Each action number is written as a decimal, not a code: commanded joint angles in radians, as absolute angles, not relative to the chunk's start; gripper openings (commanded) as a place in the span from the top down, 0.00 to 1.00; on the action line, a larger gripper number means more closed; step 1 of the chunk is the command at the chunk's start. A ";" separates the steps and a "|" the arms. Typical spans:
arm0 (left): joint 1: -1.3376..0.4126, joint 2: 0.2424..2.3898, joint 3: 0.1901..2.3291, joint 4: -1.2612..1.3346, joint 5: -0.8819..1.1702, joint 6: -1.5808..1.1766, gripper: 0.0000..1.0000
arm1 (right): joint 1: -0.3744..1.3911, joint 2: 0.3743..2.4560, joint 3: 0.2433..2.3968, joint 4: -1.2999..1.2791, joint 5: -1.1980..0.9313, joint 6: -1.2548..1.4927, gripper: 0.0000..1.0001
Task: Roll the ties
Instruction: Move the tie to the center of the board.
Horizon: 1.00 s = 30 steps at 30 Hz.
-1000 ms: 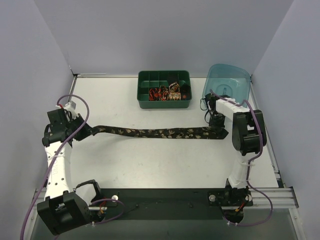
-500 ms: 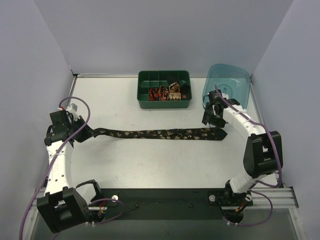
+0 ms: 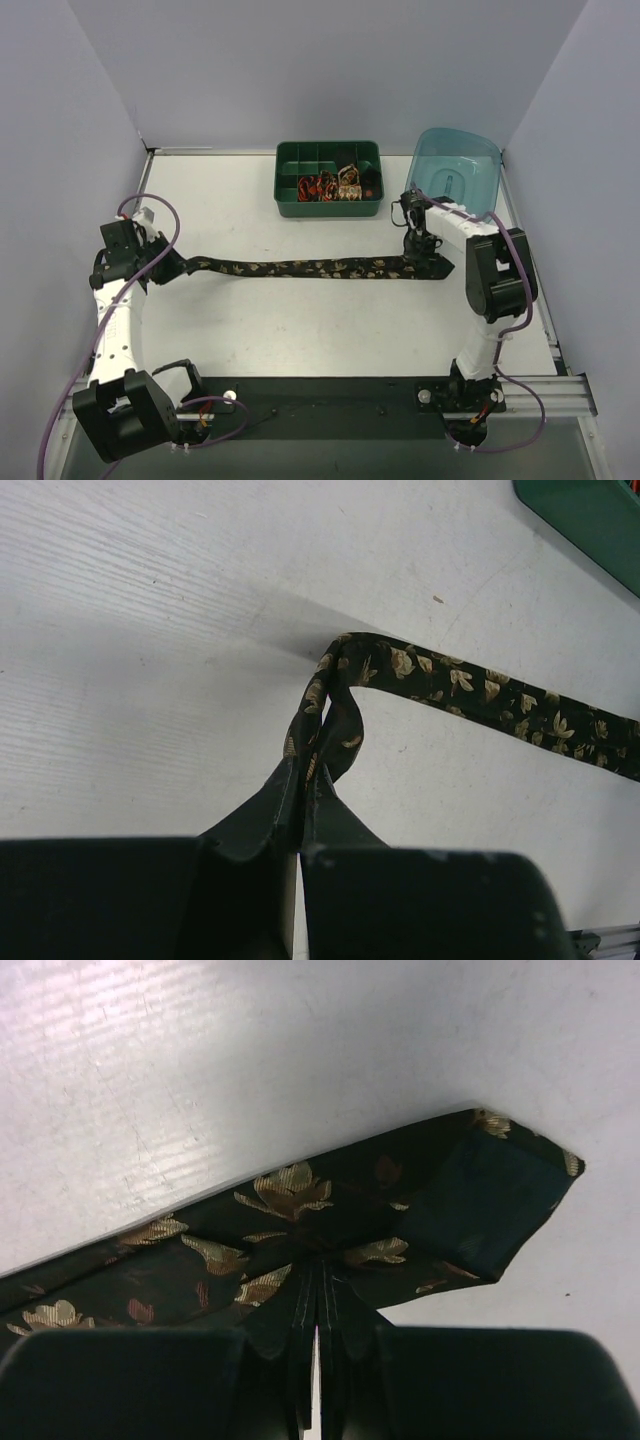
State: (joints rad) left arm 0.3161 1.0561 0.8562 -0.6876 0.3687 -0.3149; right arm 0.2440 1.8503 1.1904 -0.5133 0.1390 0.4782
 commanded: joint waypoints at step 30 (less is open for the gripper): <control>0.307 1.049 0.877 -0.583 0.276 -0.383 0.14 | 0.140 1.921 1.368 -0.763 0.318 0.396 1.00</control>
State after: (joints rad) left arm 0.3157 1.0962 0.8471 -0.6312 0.2913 -0.3779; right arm 0.1223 1.9953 1.3579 -0.7212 0.2844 0.4141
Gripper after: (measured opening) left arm 0.859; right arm 0.026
